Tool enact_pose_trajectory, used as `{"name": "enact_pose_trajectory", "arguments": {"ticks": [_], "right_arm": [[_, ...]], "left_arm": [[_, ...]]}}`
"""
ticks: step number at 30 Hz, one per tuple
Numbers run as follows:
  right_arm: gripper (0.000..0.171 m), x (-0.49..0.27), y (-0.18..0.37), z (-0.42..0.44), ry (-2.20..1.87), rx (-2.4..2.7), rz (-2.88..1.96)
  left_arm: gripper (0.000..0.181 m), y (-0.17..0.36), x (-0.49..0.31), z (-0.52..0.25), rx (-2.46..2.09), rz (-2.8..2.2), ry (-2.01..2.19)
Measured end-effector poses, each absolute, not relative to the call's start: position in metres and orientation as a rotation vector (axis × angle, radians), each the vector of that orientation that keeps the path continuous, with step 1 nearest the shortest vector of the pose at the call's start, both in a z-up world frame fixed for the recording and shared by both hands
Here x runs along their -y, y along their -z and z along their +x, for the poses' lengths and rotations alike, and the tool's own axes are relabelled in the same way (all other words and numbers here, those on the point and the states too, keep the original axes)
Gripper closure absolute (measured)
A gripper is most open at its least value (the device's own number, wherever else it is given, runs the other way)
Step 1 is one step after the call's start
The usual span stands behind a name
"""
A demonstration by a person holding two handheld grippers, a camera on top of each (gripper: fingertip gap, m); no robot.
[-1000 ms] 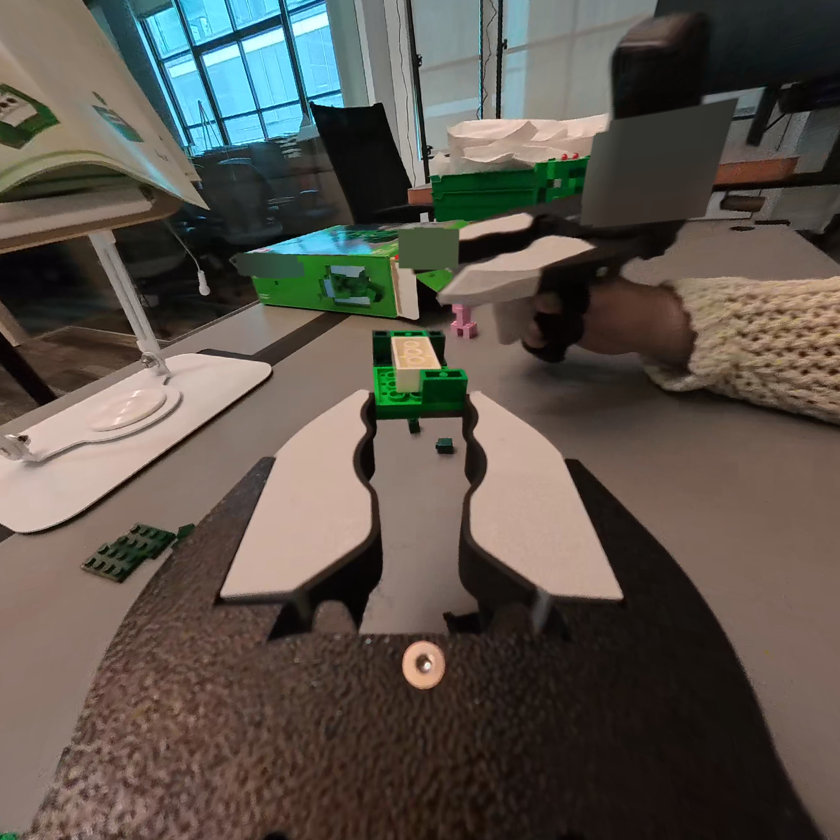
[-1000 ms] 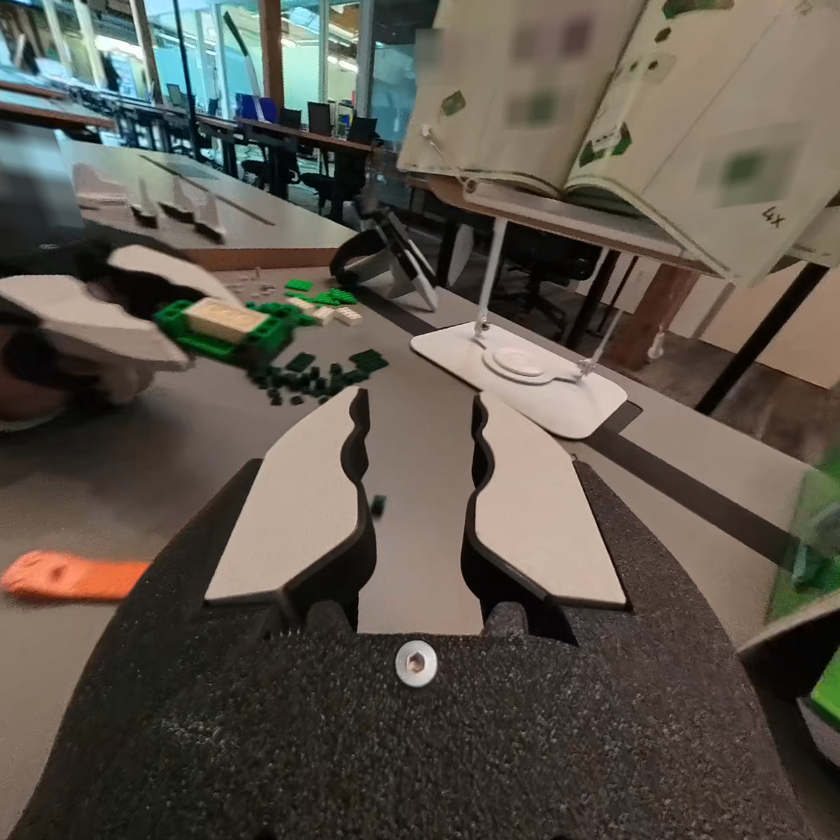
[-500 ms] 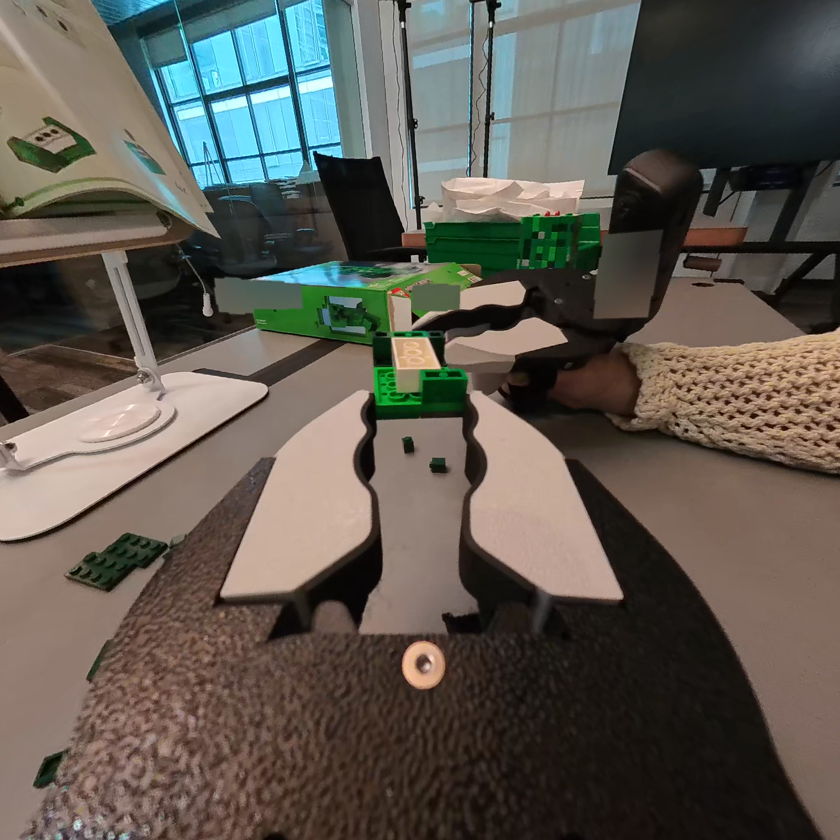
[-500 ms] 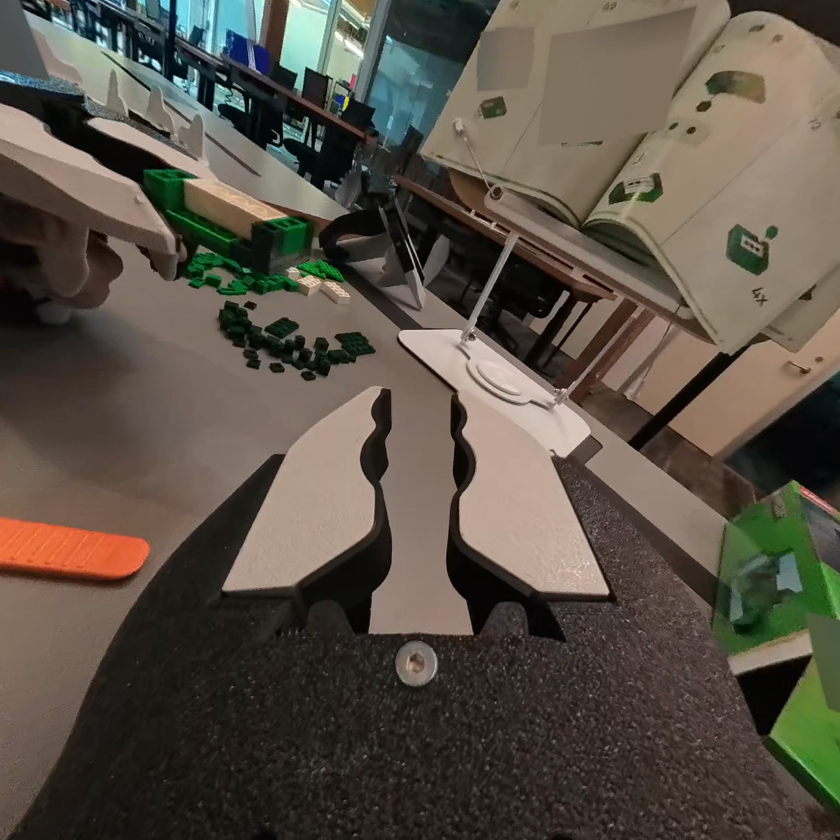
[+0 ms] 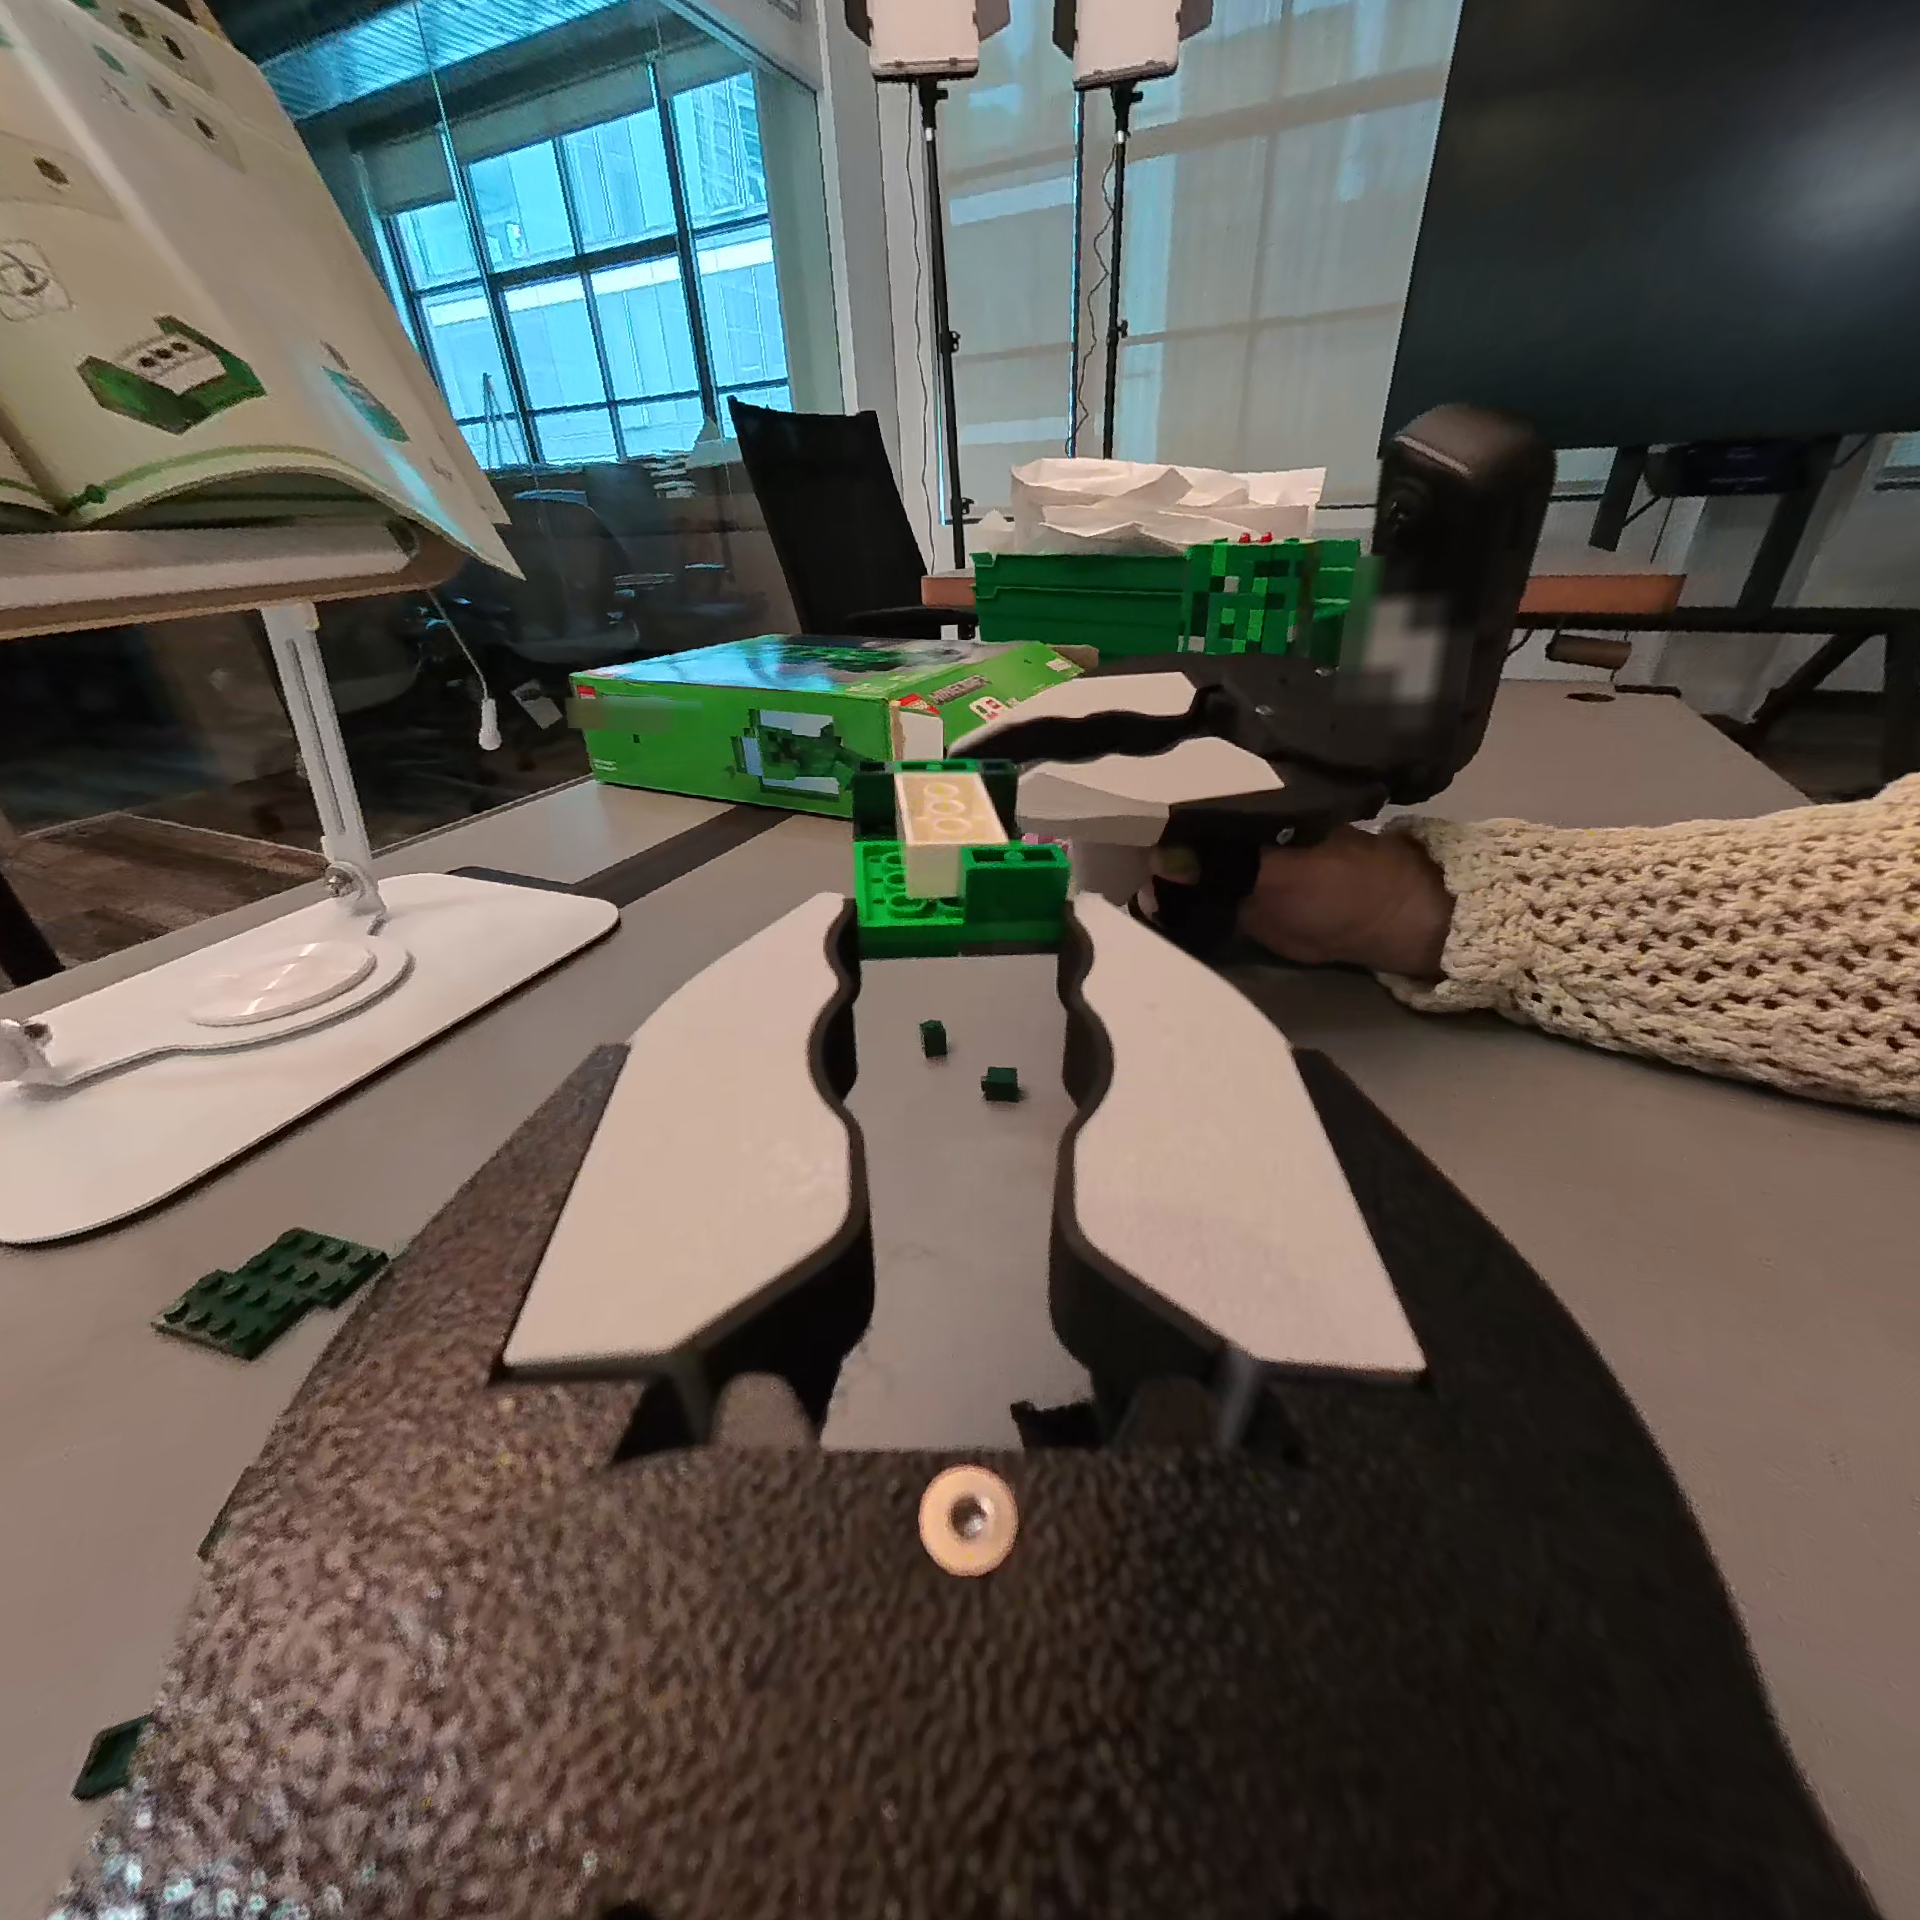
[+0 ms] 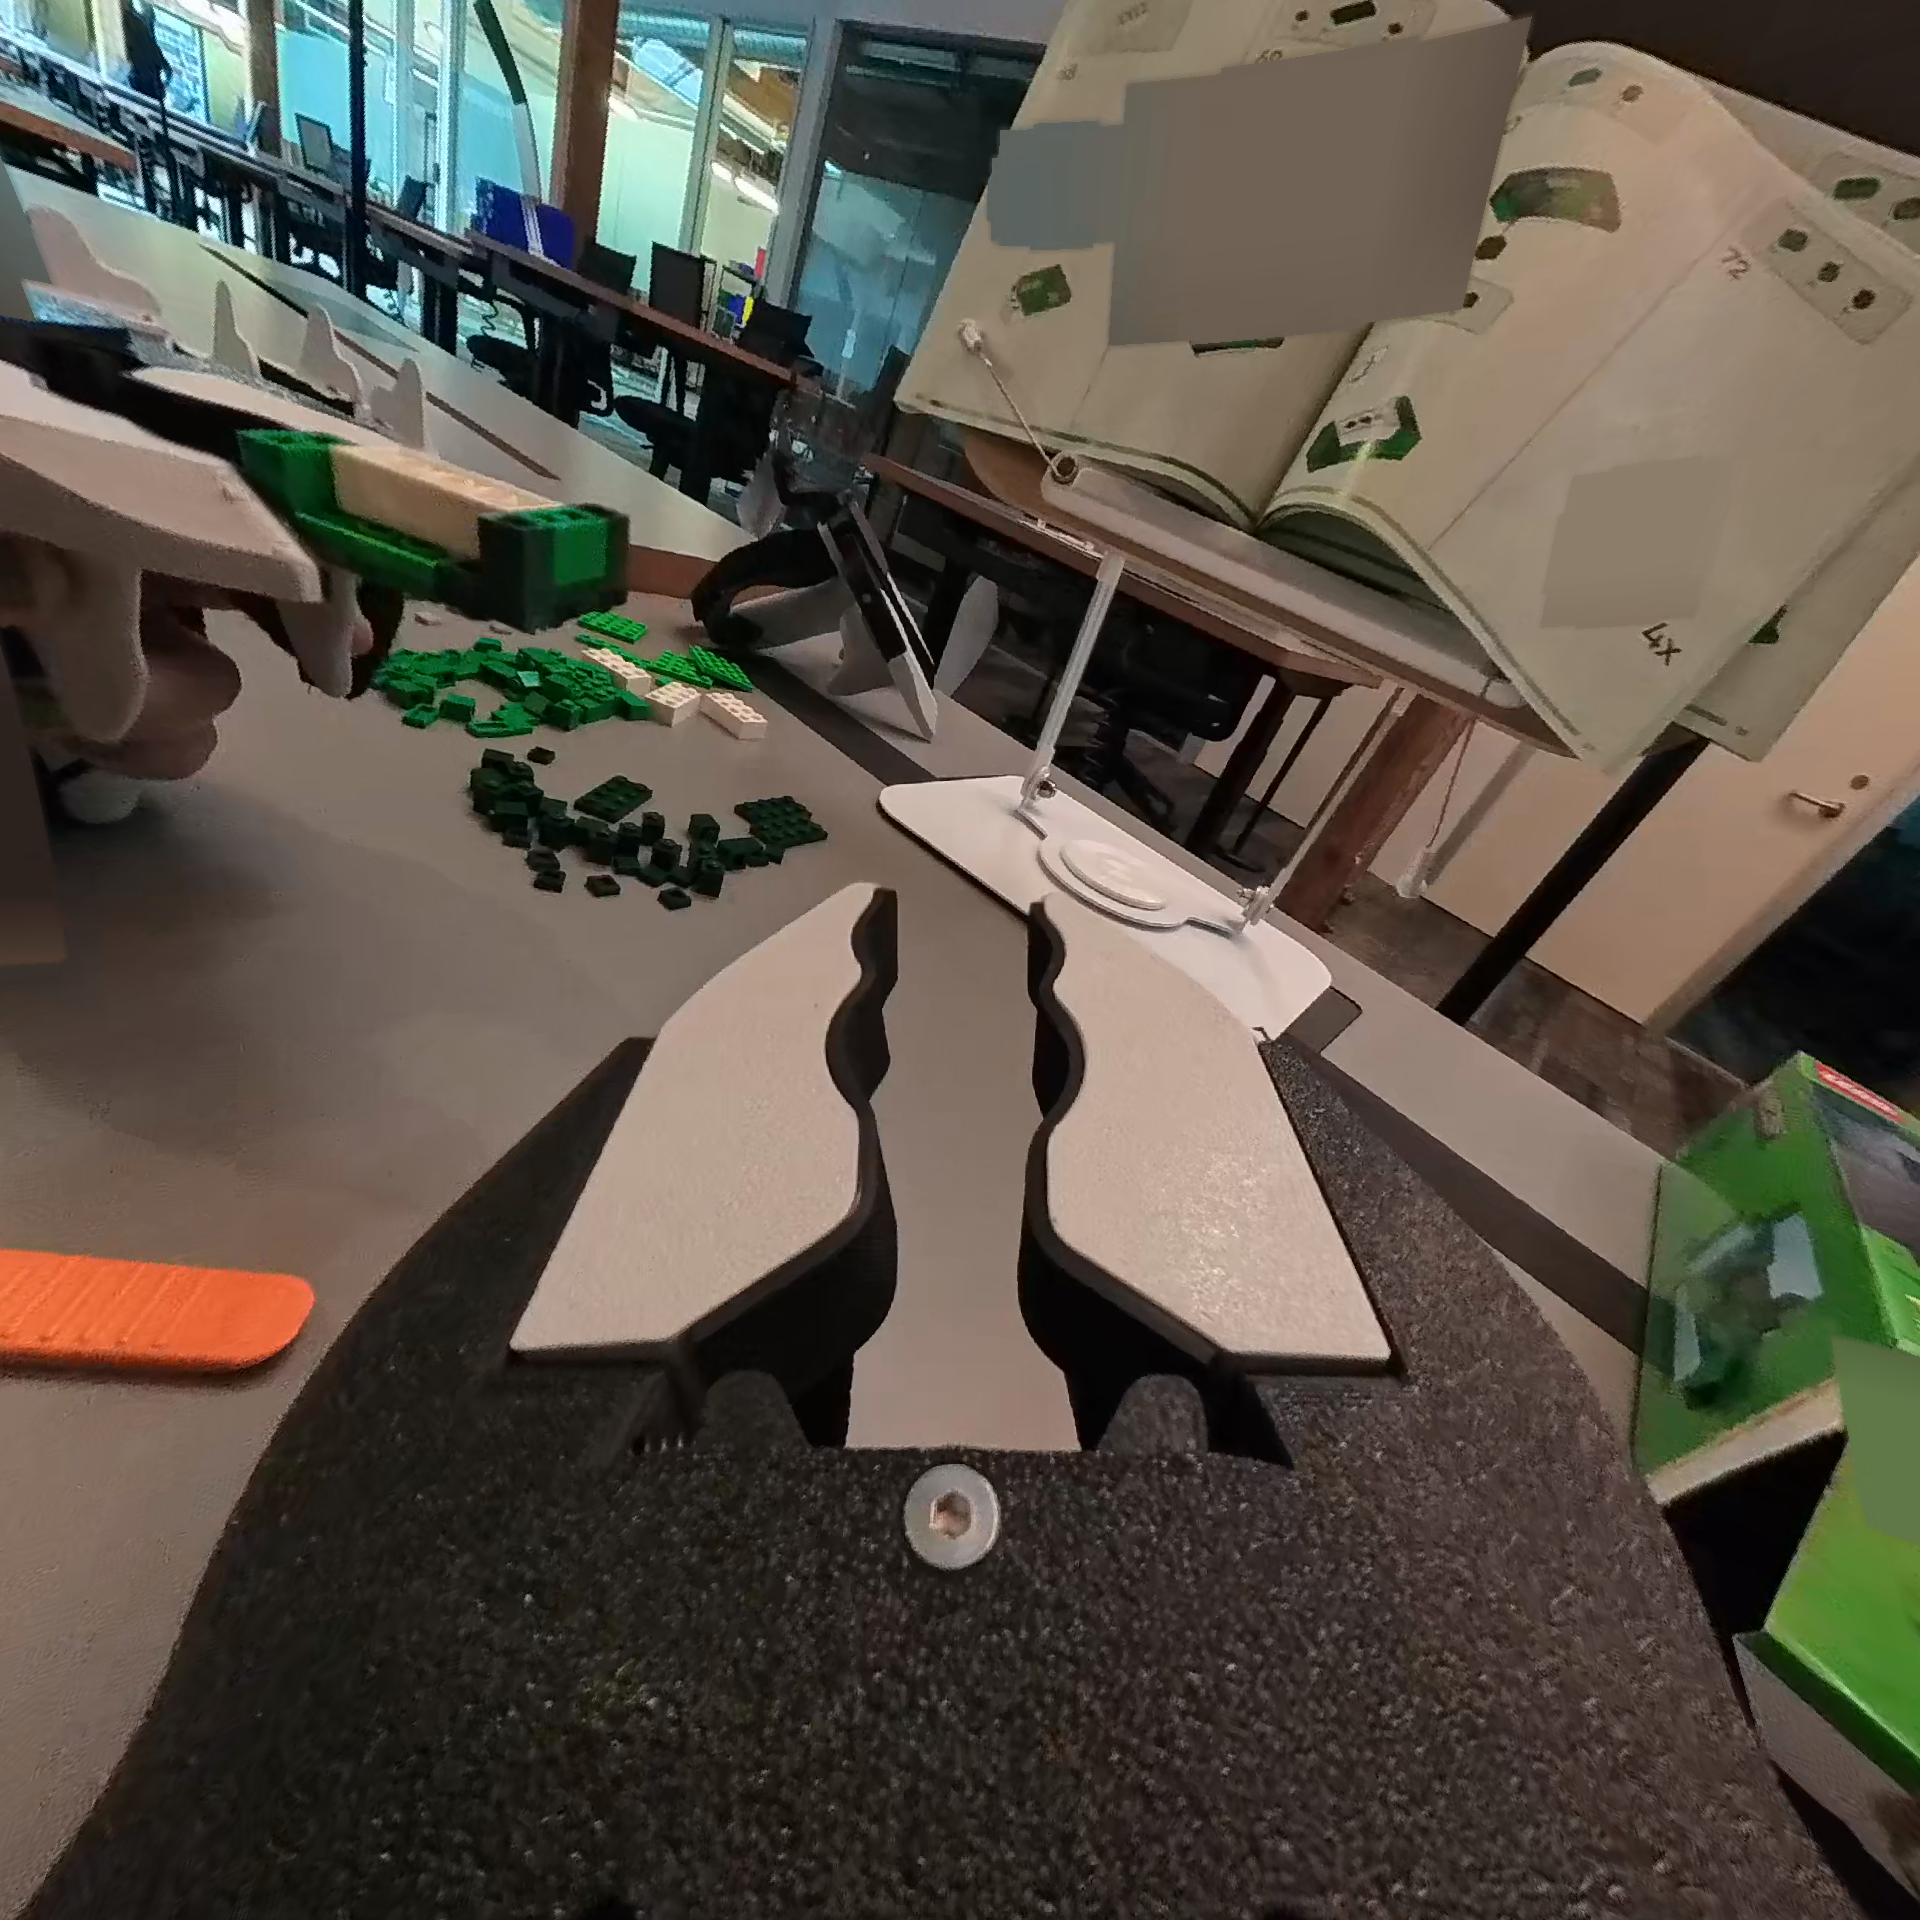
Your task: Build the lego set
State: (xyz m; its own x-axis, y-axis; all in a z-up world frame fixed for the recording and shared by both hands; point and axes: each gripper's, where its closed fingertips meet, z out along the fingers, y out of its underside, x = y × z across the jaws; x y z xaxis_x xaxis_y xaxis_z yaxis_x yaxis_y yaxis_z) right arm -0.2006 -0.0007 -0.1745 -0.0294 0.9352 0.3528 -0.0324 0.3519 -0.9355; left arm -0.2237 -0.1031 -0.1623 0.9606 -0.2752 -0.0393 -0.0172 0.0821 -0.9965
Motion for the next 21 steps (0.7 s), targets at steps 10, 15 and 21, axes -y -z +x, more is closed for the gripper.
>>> {"name": "enact_pose_trajectory", "arguments": {"ticks": [10,15,21], "right_arm": [[0.149,0.0045,0.1786,-0.2026,-0.936,1.402,-0.88],[0.149,0.0055,0.18,-0.2034,-0.922,1.415,-0.873],[0.15,0.0057,0.1809,-0.2039,-0.914,1.423,-0.87]], "left_arm": [[0.145,0.1658,0.1021,-0.2172,-0.289,-1.5,0.15],[0.145,0.1656,0.102,-0.2175,-0.286,-1.501,0.157],[0.145,0.1667,0.1016,-0.216,-0.298,-1.508,0.155]]}}
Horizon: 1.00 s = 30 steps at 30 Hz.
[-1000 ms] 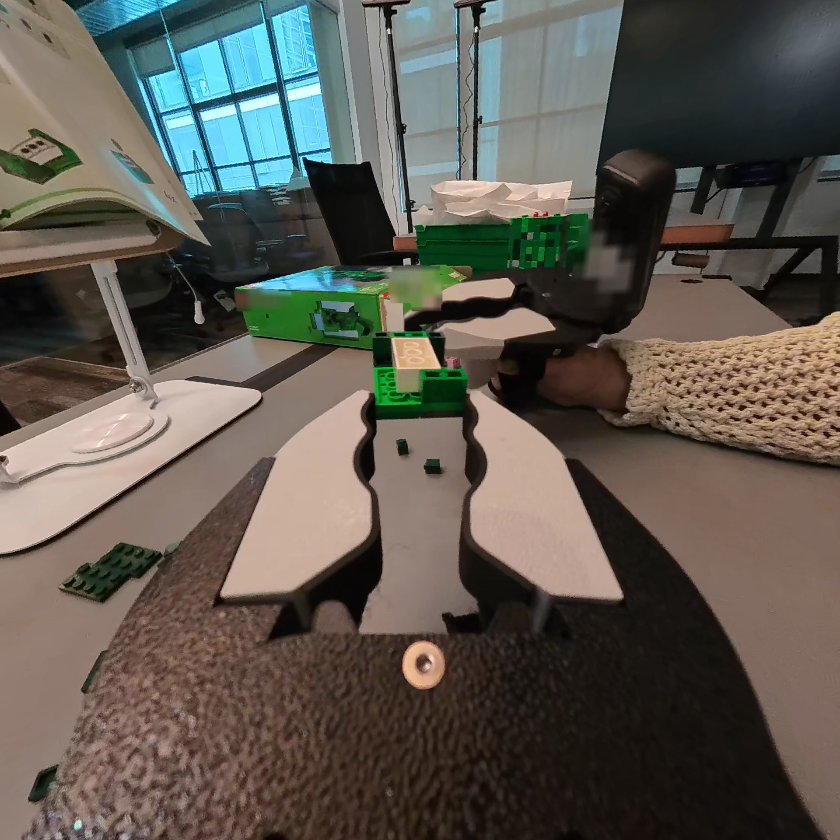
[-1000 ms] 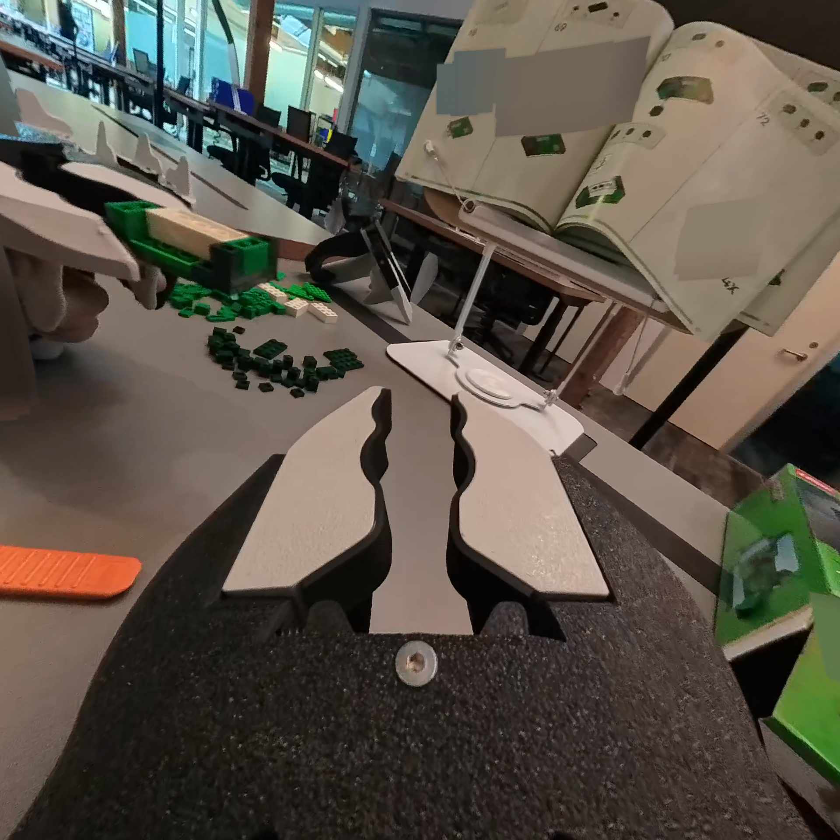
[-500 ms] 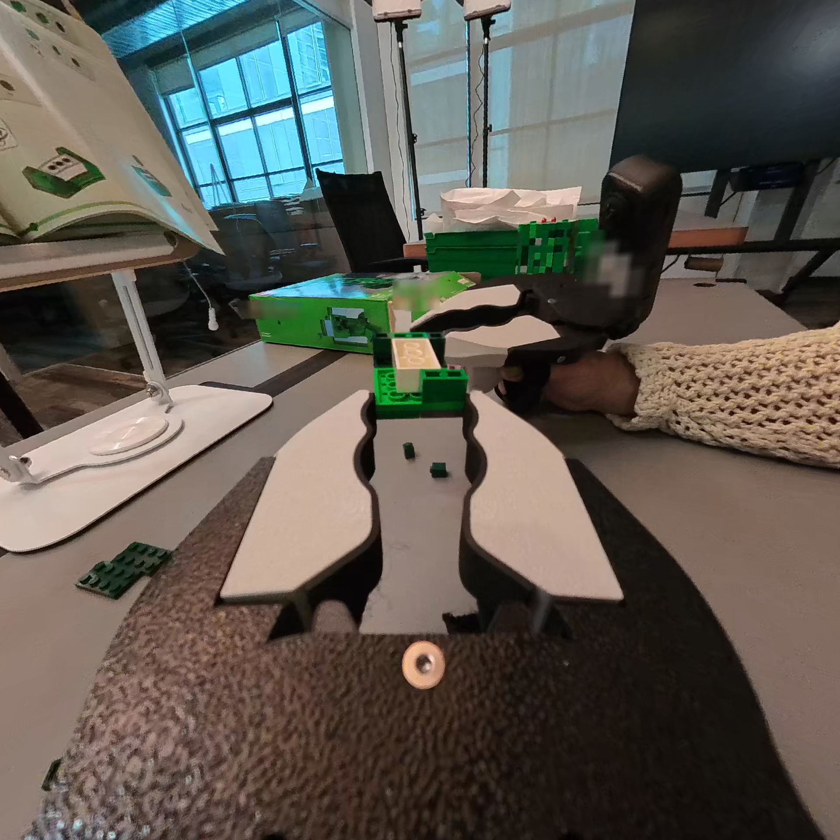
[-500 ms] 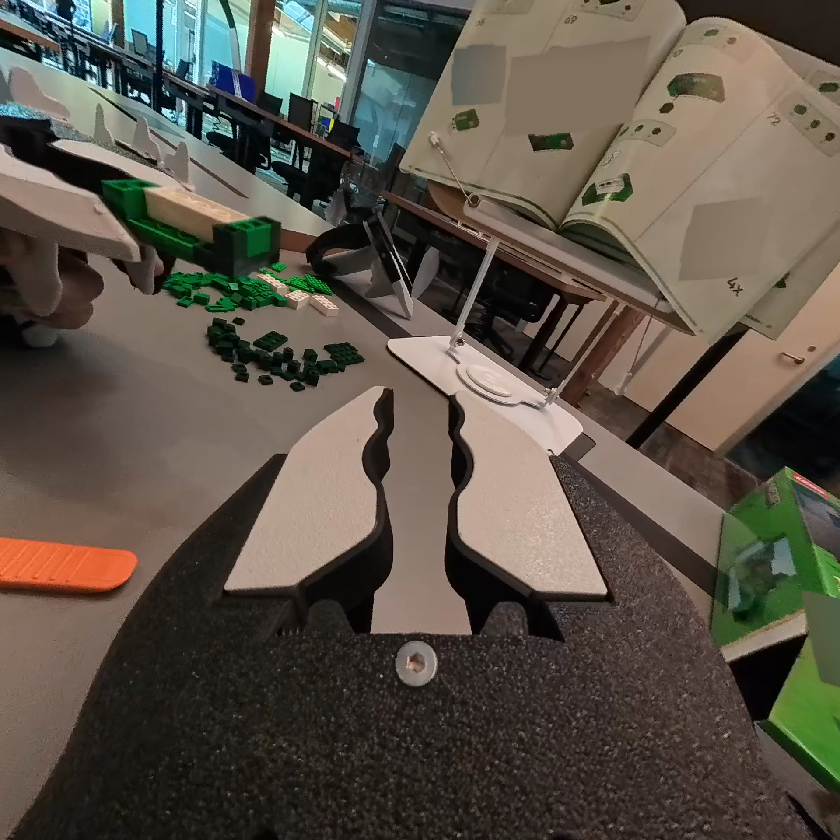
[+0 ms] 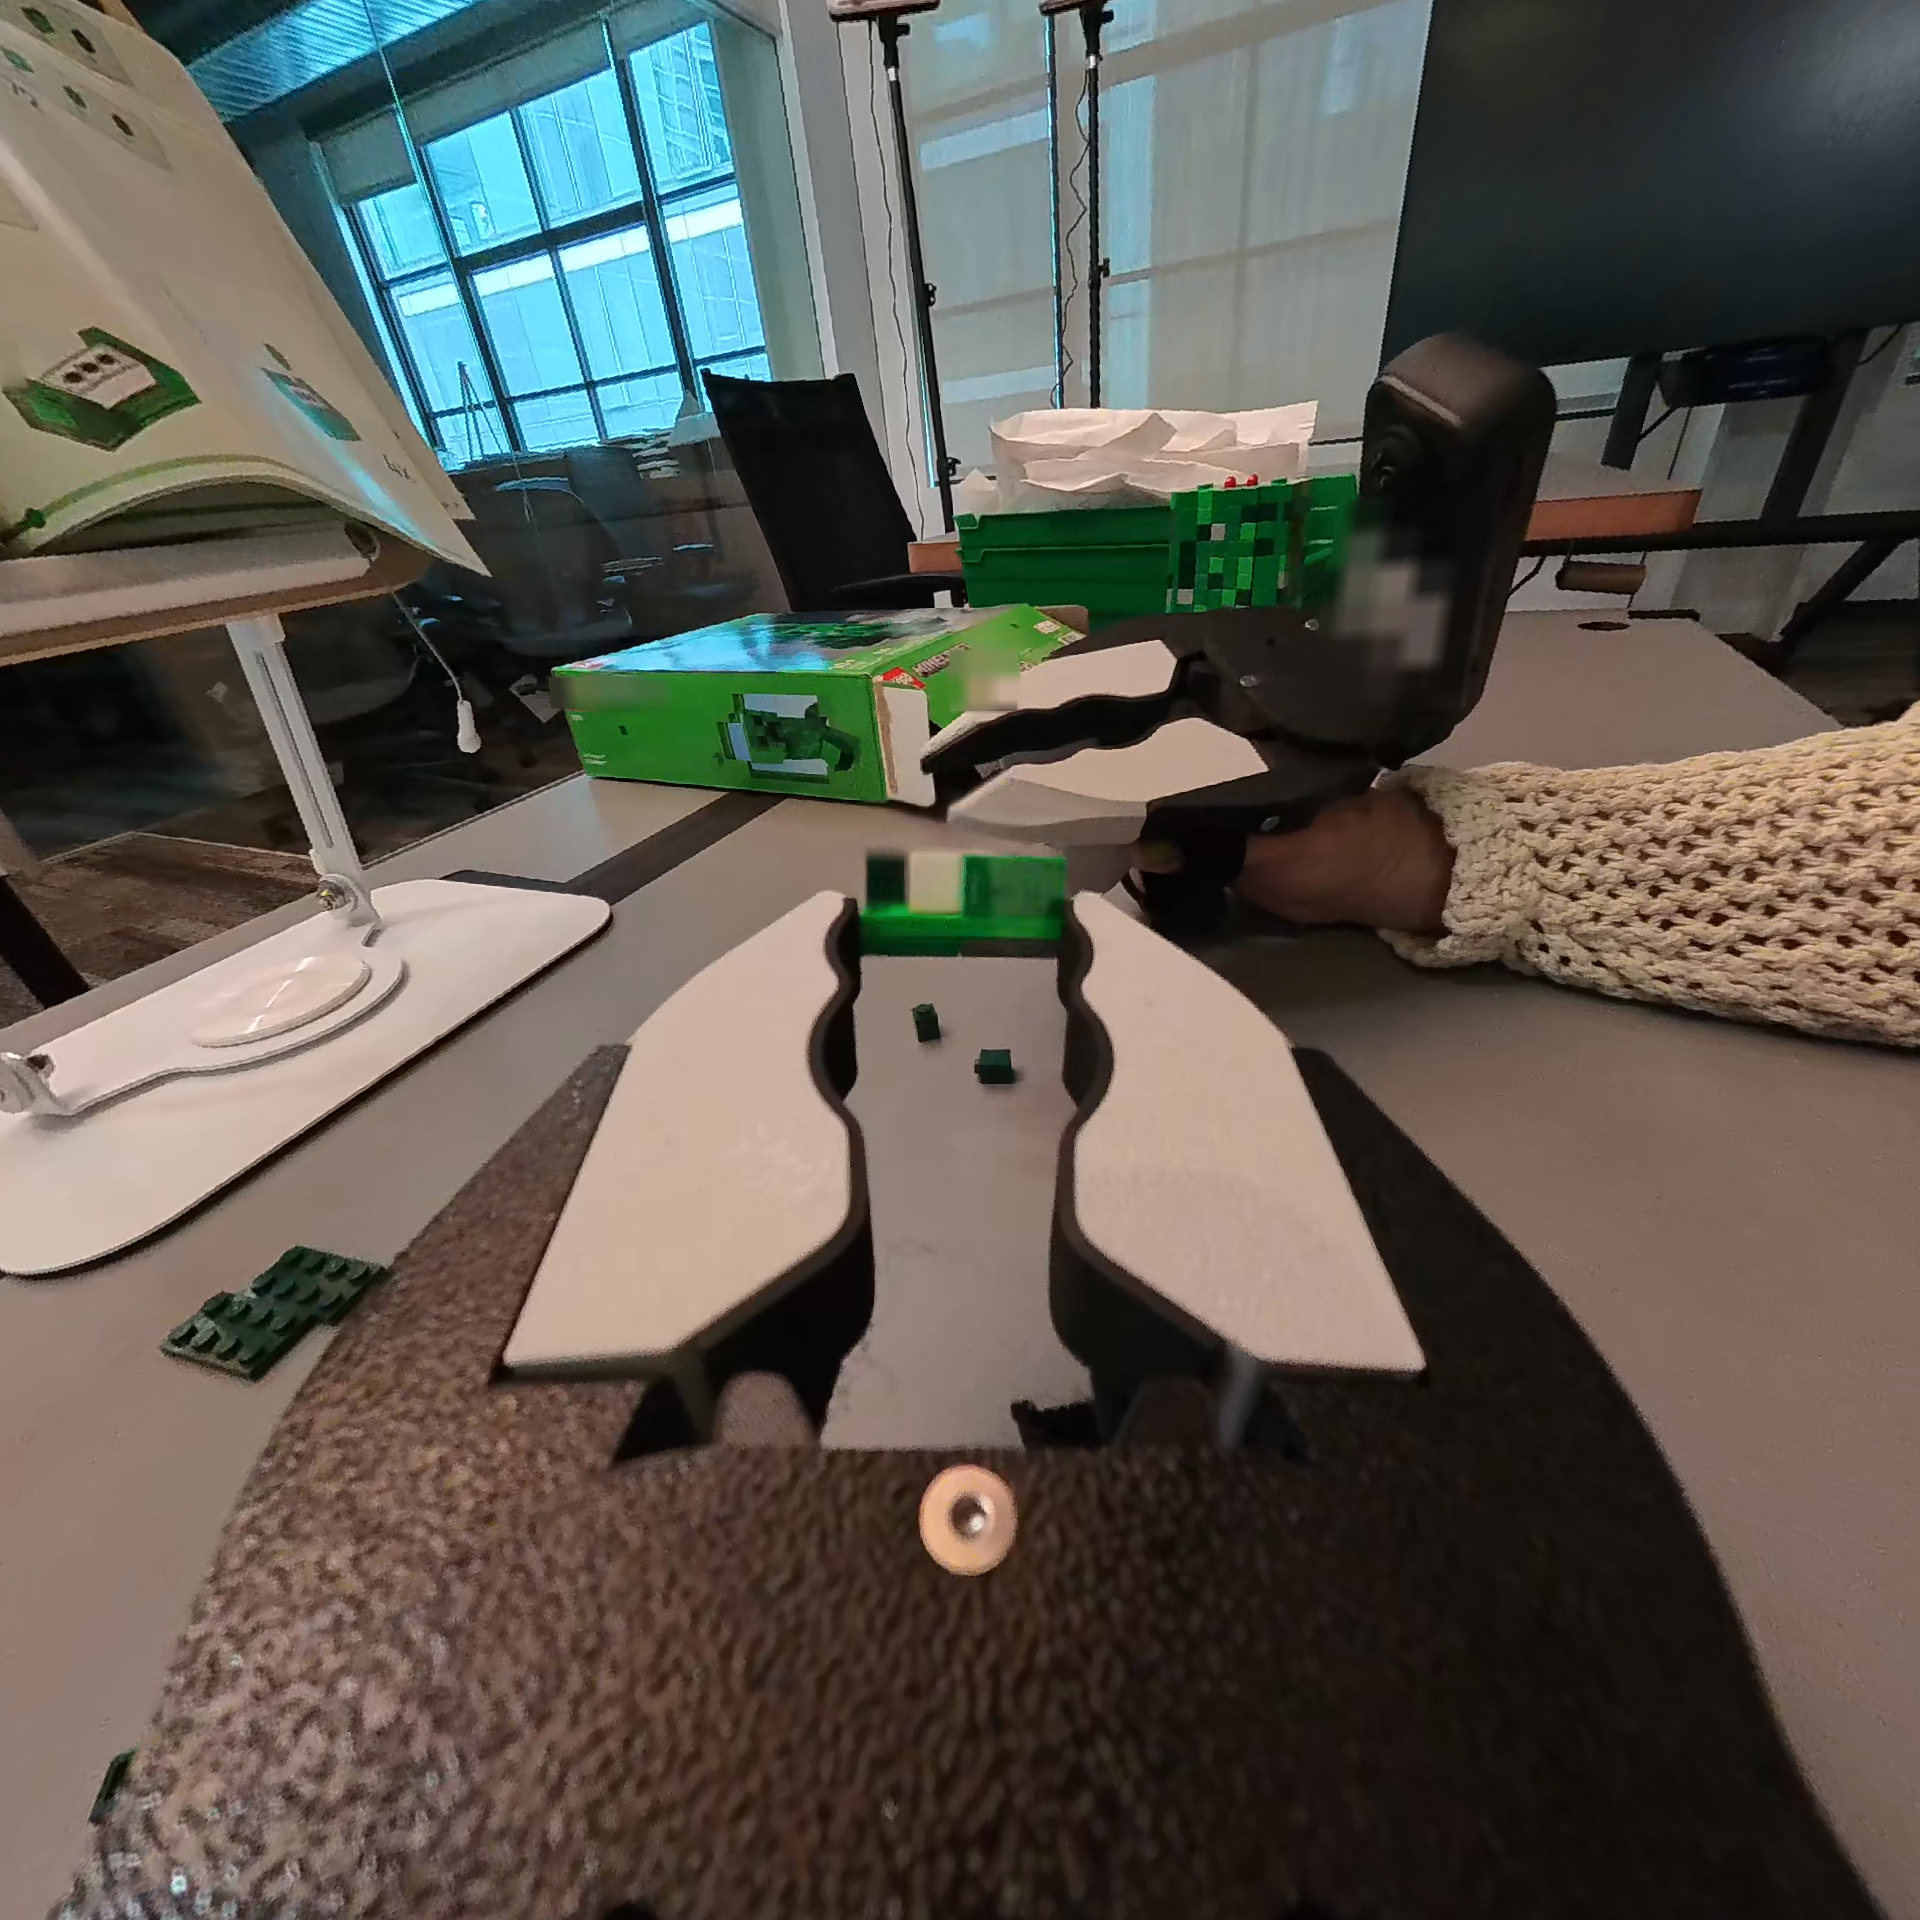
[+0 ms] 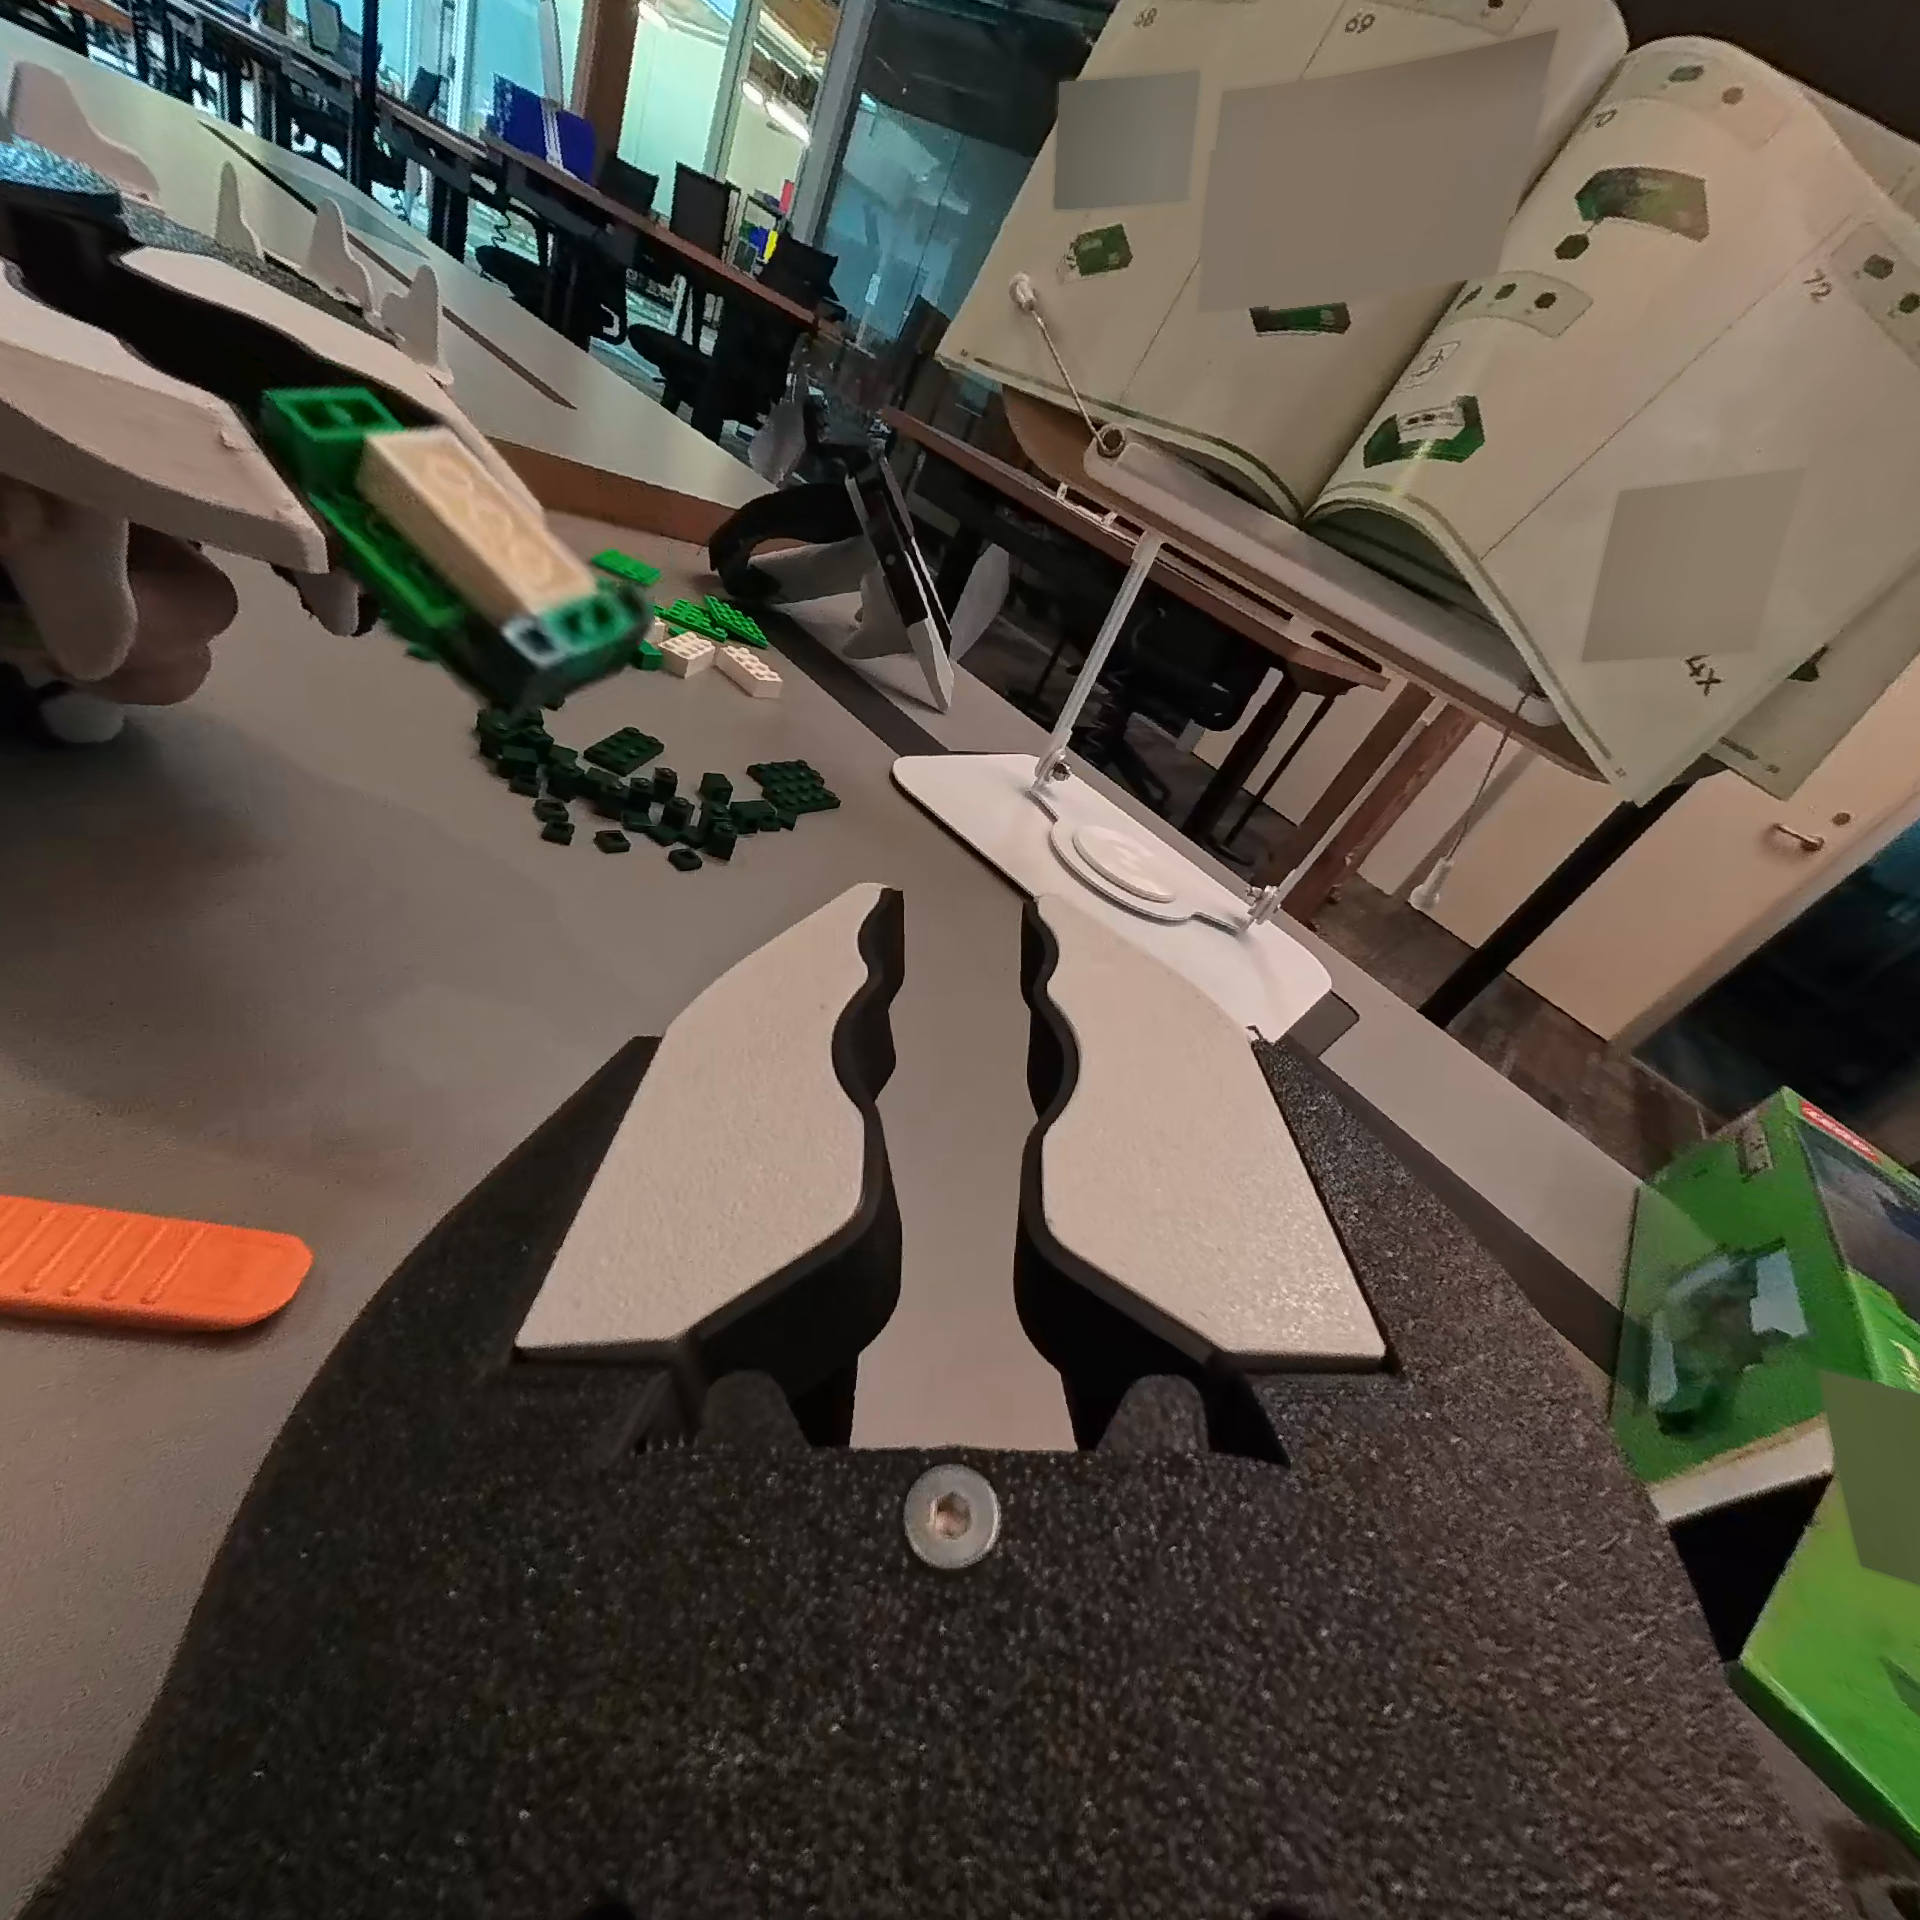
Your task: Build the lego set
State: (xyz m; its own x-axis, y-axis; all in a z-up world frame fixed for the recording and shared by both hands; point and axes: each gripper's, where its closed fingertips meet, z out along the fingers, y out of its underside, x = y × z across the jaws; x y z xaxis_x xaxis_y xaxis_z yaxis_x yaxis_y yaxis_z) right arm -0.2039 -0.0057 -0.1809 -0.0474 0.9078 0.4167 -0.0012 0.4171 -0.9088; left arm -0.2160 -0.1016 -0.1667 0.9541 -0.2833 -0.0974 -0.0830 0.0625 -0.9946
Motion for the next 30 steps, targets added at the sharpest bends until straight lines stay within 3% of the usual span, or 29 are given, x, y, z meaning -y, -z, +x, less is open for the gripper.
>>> {"name": "enact_pose_trajectory", "arguments": {"ticks": [15,22,27,30], "right_arm": [[0.151,0.011,0.183,-0.204,-0.916,1.461,-0.847],[0.134,0.095,0.19,-0.198,-1.434,1.812,-0.809],[0.131,0.115,0.178,-0.195,-1.84,1.793,-0.957],[0.119,0.114,0.177,-0.197,-1.78,1.761,-0.938]], "left_arm": [[0.146,0.168,0.101,-0.216,-0.3,-1.515,0.156],[0.146,0.167,0.101,-0.215,-0.3,-1.51,0.17],[0.146,0.163,0.104,-0.213,-0.306,-1.473,0.211],[0.147,0.151,0.11,-0.206,-0.311,-1.381,0.335]]}}
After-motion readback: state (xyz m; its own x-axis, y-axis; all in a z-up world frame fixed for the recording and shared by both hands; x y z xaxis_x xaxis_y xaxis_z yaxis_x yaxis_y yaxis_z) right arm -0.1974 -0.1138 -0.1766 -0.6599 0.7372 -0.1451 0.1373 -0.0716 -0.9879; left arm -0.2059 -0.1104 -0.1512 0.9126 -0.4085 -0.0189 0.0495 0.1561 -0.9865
